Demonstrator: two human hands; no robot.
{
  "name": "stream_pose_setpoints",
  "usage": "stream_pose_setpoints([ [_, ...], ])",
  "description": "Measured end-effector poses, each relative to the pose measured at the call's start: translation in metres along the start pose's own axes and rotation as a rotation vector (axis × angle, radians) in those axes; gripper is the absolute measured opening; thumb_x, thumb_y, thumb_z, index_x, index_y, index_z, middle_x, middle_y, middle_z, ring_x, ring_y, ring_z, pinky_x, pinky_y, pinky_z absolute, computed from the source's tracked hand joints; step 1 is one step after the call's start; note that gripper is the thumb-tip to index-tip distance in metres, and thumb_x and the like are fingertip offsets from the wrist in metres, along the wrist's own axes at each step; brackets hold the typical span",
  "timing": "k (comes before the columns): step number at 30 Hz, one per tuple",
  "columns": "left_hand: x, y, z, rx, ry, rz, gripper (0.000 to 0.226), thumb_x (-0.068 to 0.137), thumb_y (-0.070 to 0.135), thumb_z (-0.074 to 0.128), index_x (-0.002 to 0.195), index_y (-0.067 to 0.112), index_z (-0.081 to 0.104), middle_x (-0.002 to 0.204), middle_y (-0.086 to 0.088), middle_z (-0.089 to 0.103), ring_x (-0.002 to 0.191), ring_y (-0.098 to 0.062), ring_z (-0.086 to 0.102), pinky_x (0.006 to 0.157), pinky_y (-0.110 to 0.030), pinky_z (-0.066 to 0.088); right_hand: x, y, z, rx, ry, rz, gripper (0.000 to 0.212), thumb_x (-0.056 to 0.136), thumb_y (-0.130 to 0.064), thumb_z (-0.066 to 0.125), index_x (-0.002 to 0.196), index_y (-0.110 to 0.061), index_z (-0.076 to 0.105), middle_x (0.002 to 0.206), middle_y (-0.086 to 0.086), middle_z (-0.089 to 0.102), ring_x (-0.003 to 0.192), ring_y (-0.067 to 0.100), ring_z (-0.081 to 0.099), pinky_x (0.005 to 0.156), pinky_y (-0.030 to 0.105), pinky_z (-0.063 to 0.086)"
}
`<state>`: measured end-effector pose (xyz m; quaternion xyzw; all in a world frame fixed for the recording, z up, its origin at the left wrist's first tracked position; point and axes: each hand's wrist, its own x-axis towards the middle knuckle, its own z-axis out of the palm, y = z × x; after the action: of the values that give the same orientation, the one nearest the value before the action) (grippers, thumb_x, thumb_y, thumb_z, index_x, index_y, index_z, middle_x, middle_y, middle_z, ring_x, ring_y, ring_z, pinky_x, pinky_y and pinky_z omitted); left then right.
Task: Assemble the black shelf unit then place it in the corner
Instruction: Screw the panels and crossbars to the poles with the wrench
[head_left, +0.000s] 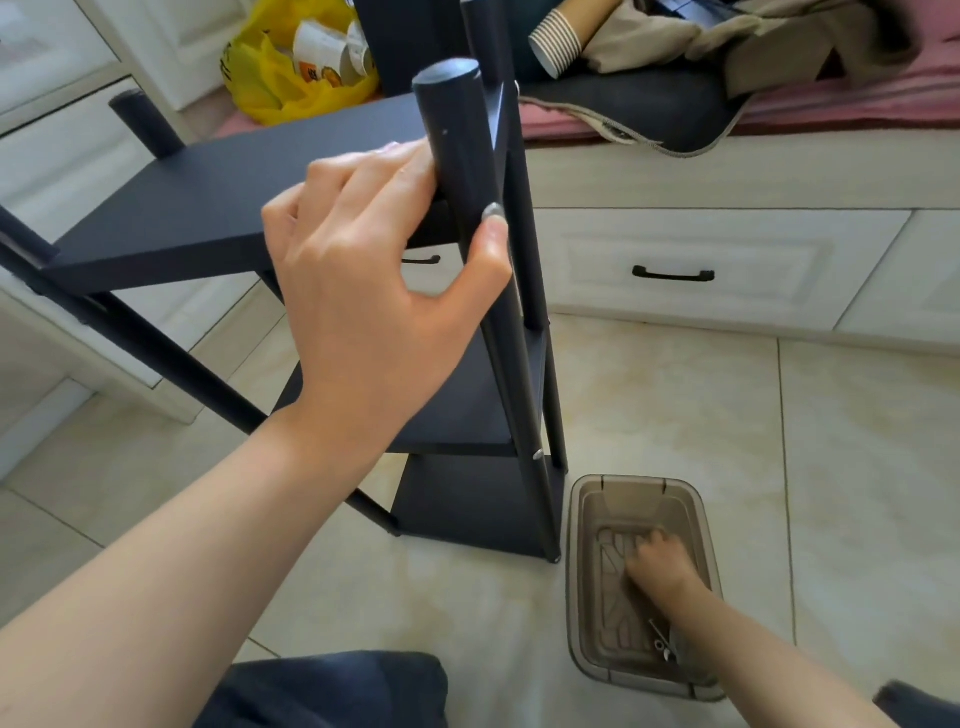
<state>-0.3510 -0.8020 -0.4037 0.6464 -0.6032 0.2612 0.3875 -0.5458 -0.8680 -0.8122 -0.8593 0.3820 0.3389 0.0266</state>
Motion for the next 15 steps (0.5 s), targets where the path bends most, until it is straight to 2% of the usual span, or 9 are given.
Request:
stream_pose_setpoints([
  [5, 0.0, -0.001, -0.001, -0.008, -0.005, 0.003, 0.037, 0.096, 0.04, 0.052, 0.116, 0.017, 0.073, 0.113, 0.007, 0.071, 0.118, -0.017, 0.058, 0.099, -0.024, 0.025, 0.001, 0.0, -0.006, 0.013, -0.014, -0.028, 0.035, 0.102, -0.01, 0.042, 0.135, -0.006, 0.053, 0.142, 0.018, 0.049, 0.133, 0.036, 0.043, 0.106, 0.043, 0.039],
  [8, 0.0, -0.002, 0.0, -0.008, -0.011, 0.01, 0.036, 0.096, 0.04, 0.053, 0.115, 0.017, 0.074, 0.113, 0.007, 0.071, 0.117, -0.017, 0.059, 0.099, -0.024, 0.025, -0.001, 0.004, -0.016, 0.169, 0.029, -0.004, 0.035, 0.1, -0.006, 0.042, 0.133, -0.007, 0.055, 0.138, 0.017, 0.051, 0.129, 0.035, 0.047, 0.104, 0.041, 0.042],
  [12, 0.0, -0.003, -0.001, -0.026, -0.012, 0.0, 0.036, 0.095, 0.04, 0.055, 0.113, 0.017, 0.075, 0.112, 0.006, 0.072, 0.115, -0.018, 0.061, 0.098, -0.027, 0.028, -0.008, 0.013, -0.036, 0.682, 0.16, 0.12, 0.021, 0.097, -0.006, 0.048, 0.106, -0.006, 0.066, 0.111, 0.012, 0.066, 0.101, 0.027, 0.062, 0.086, 0.034, 0.049],
  [15, 0.002, -0.002, -0.002, -0.044, -0.026, -0.011, 0.037, 0.094, 0.041, 0.056, 0.114, 0.018, 0.075, 0.114, 0.006, 0.073, 0.116, -0.018, 0.061, 0.1, -0.032, 0.031, -0.023, 0.019, -0.058, 1.144, 0.34, 0.223, 0.013, 0.098, -0.016, 0.057, 0.098, -0.008, 0.067, 0.092, 0.004, 0.069, 0.086, 0.02, 0.063, 0.074, 0.028, 0.048],
])
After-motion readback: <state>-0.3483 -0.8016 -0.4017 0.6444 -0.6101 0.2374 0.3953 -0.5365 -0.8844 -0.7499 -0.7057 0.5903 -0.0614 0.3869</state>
